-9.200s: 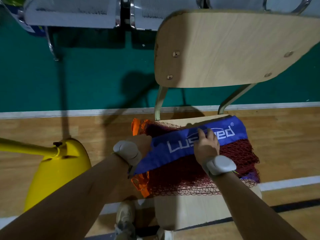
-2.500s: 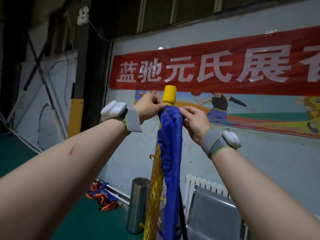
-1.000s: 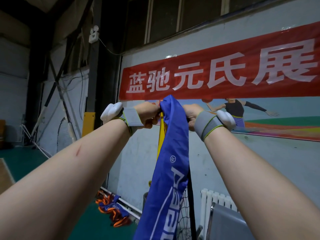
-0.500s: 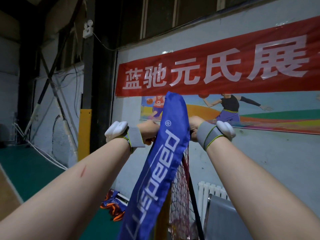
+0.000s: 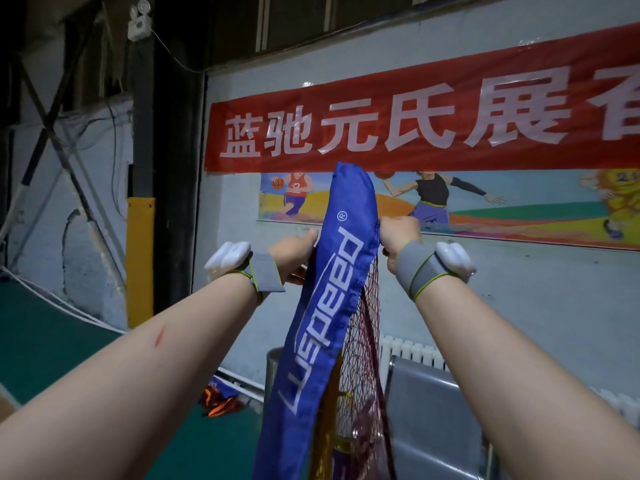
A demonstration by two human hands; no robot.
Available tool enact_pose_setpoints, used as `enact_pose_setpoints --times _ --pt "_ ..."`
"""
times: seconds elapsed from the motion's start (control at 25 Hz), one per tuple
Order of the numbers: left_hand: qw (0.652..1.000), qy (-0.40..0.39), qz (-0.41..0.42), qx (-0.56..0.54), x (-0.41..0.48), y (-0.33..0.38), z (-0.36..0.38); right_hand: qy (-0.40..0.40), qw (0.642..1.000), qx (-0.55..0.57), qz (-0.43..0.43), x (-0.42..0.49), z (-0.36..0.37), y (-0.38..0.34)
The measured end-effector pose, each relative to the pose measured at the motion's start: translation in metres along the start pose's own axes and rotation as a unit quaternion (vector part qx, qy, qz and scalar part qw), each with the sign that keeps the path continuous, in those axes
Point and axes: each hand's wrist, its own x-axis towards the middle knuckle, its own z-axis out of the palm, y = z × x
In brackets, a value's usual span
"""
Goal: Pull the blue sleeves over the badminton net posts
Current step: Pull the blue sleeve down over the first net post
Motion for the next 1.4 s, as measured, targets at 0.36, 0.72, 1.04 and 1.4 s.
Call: enact_pose_setpoints --times 0.36,0.72,1.04,1.4 --pt "0.976 -0.098 0.161 -0.107 -0.061 0.002 0.002 -0.029 0.996 -0.061 -0.062 -0.072 0.003 -0.007" --pt "0.971 0.118 0.200 -0.065 -0.028 0.019 0.011 0.059 0.974 -0.188 -0.109 -0.050 -0.060 -0.018" --pt "0.974 0.161 0.161 -0.004 0.009 0.021 0.020 0.033 0.999 -0.019 -0.032 -0.015 -0.068 -0.013" --pt "0.966 0.170 0.195 -0.030 0.025 0.021 0.014 0.025 0.994 -0.074 -0.076 0.007 -0.037 0.008"
